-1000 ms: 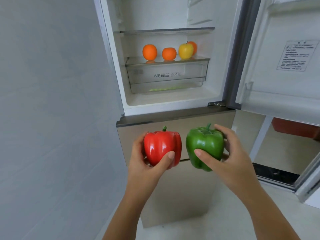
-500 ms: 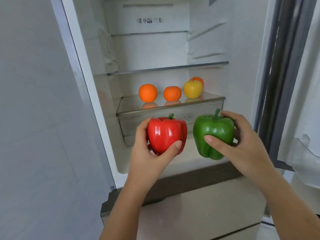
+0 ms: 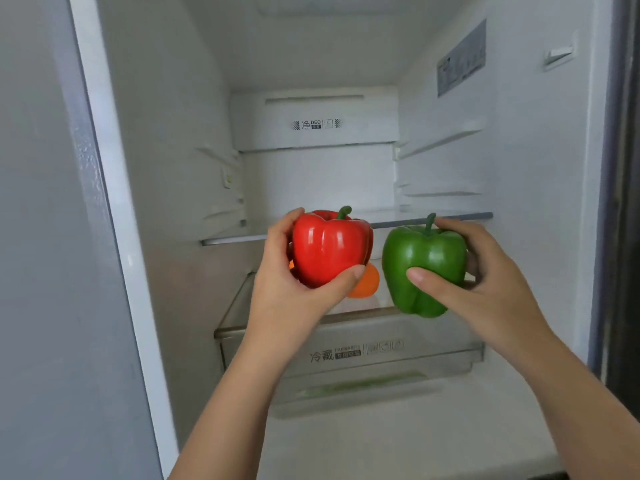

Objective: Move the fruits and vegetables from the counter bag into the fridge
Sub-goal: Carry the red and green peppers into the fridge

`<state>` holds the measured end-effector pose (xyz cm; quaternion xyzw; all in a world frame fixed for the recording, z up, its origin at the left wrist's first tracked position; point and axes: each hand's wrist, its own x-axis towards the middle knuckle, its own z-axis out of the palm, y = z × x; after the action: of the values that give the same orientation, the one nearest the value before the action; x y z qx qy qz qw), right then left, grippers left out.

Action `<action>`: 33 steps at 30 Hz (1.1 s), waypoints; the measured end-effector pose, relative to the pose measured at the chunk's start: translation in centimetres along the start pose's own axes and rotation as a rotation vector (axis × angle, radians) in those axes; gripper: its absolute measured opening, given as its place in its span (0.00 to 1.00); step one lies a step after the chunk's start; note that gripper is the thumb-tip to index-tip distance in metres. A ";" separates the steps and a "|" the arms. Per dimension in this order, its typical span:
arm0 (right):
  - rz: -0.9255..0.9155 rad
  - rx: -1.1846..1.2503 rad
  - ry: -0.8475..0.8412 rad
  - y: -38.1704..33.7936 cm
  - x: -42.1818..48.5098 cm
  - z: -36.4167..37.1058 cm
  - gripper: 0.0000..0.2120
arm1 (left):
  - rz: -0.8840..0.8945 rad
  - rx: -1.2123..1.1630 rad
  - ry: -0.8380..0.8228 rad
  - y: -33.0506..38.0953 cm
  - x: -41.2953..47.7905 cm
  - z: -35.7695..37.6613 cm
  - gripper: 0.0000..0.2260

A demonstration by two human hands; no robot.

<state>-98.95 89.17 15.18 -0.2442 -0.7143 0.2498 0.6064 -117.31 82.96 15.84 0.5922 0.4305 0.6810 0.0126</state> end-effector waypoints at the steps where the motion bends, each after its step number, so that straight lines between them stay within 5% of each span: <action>1: -0.013 -0.005 0.003 0.2 1.1 0.1 0.30 | 0.005 0.013 0.005 -0.2 1.0 0.2 0.37; 10: -0.175 -0.018 -0.088 2.6 11.2 1.6 0.31 | 0.075 0.284 0.039 -1.6 9.1 0.0 0.34; 19: -0.090 -0.204 -0.320 6.7 21.2 2.9 0.38 | -0.020 0.547 -0.076 -4.7 16.4 0.4 0.34; 26: 0.010 -0.320 -0.547 7.8 25.0 3.6 0.31 | -0.167 0.517 -0.195 -7.5 19.4 1.6 0.31; 33: 0.097 -0.236 -0.553 10.3 28.0 2.7 0.27 | -0.307 0.362 -0.277 -9.3 22.8 2.9 0.29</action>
<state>-105.24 115.06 28.89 -0.2695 -0.8639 0.2510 0.3437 -126.32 102.47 28.24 0.6000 0.6243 0.4955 0.0684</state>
